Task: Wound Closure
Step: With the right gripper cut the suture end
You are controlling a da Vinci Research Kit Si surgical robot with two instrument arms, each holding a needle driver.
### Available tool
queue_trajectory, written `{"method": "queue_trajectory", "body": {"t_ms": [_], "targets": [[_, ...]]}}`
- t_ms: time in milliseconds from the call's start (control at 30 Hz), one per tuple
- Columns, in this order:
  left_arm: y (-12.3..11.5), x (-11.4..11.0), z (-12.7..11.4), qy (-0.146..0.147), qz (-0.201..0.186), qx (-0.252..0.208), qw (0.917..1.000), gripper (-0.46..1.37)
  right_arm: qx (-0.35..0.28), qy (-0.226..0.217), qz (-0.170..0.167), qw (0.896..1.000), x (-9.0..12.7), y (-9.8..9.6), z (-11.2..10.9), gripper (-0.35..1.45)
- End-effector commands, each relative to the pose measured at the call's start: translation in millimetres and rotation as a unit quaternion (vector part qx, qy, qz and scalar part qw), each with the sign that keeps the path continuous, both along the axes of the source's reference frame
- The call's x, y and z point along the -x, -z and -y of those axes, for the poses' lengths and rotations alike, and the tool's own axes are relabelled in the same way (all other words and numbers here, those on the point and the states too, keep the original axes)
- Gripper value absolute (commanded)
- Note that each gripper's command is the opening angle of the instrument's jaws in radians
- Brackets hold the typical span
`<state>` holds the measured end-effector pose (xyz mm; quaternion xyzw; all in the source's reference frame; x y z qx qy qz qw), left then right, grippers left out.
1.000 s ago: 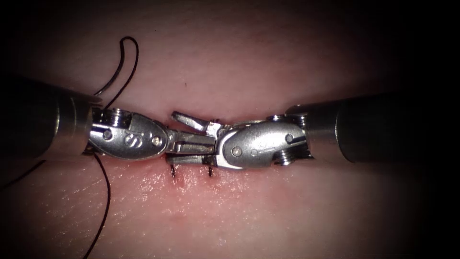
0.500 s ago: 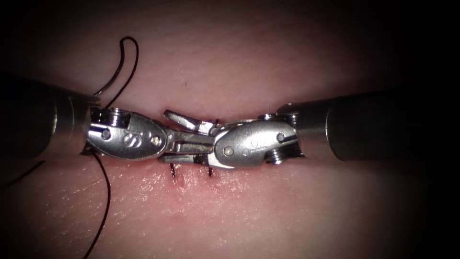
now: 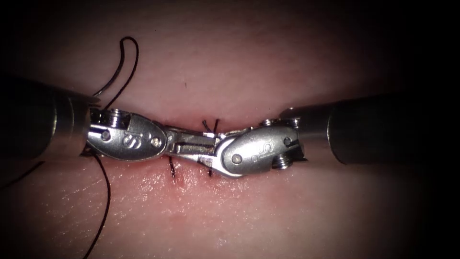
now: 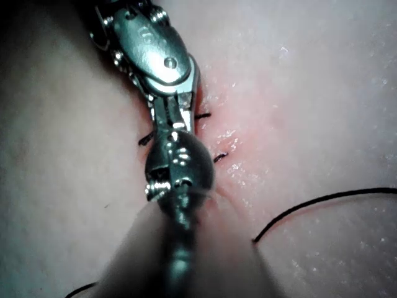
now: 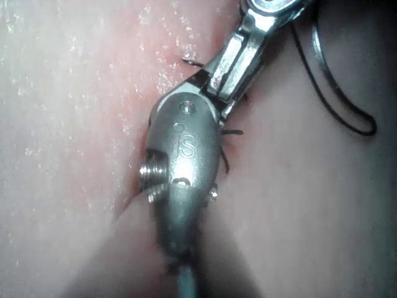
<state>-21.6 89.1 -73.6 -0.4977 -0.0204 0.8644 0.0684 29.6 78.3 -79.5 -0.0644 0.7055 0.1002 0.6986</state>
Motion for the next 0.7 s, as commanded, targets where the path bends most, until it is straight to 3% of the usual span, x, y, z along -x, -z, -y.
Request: {"method": "queue_trajectory", "body": {"t_ms": [33, 133, 200, 267, 367, 400, 700], "targets": [[-0.1, 0.0, 0.0, -0.001, 0.000, -0.001, 1.0000, -0.35, 0.000, -0.001, 0.001, 1.000, 0.0, 0.0, 0.0, -0.35], [0.0, -0.1, 0.0, -0.002, 0.000, -0.001, 1.0000, -0.35, -0.003, -0.002, 0.000, 1.000, 0.1, 0.0, -0.2, -0.35], [0.2, -0.4, -0.1, -0.003, 0.001, -0.002, 1.0000, -0.35, -0.007, -0.019, 0.014, 1.000, 0.1, -0.1, -0.5, 0.92], [0.4, -0.6, -0.2, -0.005, 0.003, -0.003, 1.0000, -0.35, -0.015, -0.033, 0.033, 0.999, 0.2, -0.3, -0.7, 1.30], [0.6, -1.0, -0.4, -0.005, 0.002, 0.000, 1.0000, -0.35, -0.016, -0.029, 0.058, 0.998, 0.4, -0.6, -0.8, 1.42], [0.8, -1.4, -0.4, -0.006, 0.001, 0.003, 1.0000, -0.35, -0.020, -0.021, 0.082, 0.996, 0.8, -0.7, -0.8, 1.43], [1.1, -3.1, -0.3, -0.013, -0.003, 0.025, 0.9996, -0.35, -0.028, -0.023, 0.108, 0.993, 4.7, -0.1, -1.5, 1.43]]}}
